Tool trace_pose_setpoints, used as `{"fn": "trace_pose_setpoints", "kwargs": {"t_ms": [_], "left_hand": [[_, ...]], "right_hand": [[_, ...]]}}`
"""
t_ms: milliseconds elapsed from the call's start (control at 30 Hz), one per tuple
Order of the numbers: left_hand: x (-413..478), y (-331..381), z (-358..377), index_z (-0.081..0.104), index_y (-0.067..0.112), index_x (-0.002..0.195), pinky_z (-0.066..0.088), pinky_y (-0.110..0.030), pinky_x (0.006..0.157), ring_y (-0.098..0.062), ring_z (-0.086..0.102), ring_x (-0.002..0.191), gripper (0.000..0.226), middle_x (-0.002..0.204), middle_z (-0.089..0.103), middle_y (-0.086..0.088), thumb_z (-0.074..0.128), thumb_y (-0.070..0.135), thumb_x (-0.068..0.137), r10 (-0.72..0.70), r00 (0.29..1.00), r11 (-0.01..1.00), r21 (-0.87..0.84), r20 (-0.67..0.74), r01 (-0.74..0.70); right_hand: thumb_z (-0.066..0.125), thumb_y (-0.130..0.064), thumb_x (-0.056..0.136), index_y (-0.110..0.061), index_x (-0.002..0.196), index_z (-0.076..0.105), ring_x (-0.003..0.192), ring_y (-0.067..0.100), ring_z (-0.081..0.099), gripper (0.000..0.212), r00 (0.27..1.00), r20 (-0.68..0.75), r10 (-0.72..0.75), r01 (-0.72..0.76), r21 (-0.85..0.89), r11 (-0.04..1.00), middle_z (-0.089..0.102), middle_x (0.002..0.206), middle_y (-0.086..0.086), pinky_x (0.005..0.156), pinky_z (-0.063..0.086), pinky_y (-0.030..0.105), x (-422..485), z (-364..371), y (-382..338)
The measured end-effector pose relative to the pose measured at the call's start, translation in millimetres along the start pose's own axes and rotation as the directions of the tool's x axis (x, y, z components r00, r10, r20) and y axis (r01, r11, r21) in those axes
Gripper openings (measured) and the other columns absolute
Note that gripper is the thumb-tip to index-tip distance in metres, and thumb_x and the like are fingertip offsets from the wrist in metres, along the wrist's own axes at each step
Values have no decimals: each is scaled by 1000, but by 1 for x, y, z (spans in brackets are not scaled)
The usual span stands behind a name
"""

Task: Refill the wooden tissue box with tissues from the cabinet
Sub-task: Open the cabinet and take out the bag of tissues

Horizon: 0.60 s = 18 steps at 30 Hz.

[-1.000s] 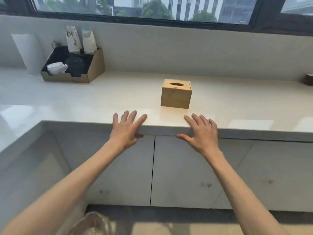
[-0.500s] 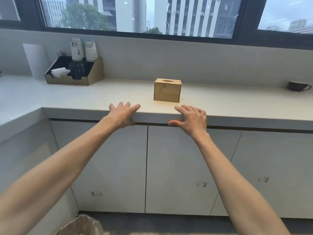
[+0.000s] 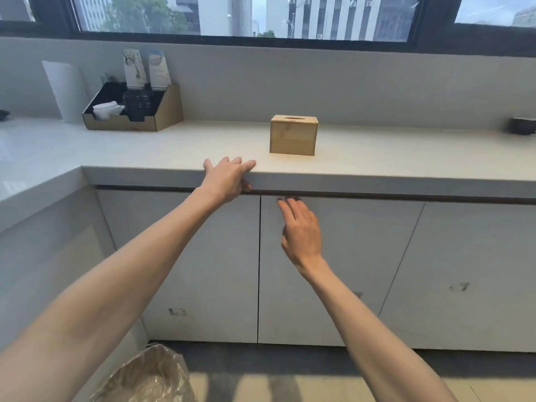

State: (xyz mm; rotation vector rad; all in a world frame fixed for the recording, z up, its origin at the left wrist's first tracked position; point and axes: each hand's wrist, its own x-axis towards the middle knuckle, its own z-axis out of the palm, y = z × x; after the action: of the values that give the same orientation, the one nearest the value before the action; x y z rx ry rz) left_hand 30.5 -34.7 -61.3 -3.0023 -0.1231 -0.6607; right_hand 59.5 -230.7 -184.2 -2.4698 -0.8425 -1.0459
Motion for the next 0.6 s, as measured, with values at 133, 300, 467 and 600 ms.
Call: {"fn": "trace_pose_setpoints", "kwargs": {"t_ms": [133,300,467,600], "left_hand": [[-1,-1,5,41,30,136,30,-61,94,-30,48,115,47,118,55,-5,59,30,92,9,1000,1000,-5,-26,-9],[-1,-1,5,42,31,136,30,-59,91,-29,49,115,47,117,56,-4,60,30,92,17,999,1000,-12,-32,-17],[-2,-1,0,43,29,135,31,-58,92,-30,48,116,44,120,56,-6,59,30,93,1,1000,1000,-20,11,-1],[-4,1,-1,48,25,131,30,-59,94,-30,48,116,39,118,58,-7,59,28,94,-11,1000,999,-39,7,11]], "right_hand": [[59,-16,84,-7,121,58,103,32,56,38,983,156,100,-88,-83,993,59,118,11,83,46,40,18,-1,3],[52,-23,92,-8,132,48,126,32,38,43,941,276,195,-206,12,979,42,139,12,94,45,44,23,3,0],[49,-19,95,-15,139,49,134,23,34,44,966,128,225,-254,296,921,44,141,5,97,45,42,10,-2,0],[45,-25,98,-24,114,68,116,14,50,27,984,-29,174,-156,318,935,62,119,-5,88,44,33,-5,-21,7]]}}
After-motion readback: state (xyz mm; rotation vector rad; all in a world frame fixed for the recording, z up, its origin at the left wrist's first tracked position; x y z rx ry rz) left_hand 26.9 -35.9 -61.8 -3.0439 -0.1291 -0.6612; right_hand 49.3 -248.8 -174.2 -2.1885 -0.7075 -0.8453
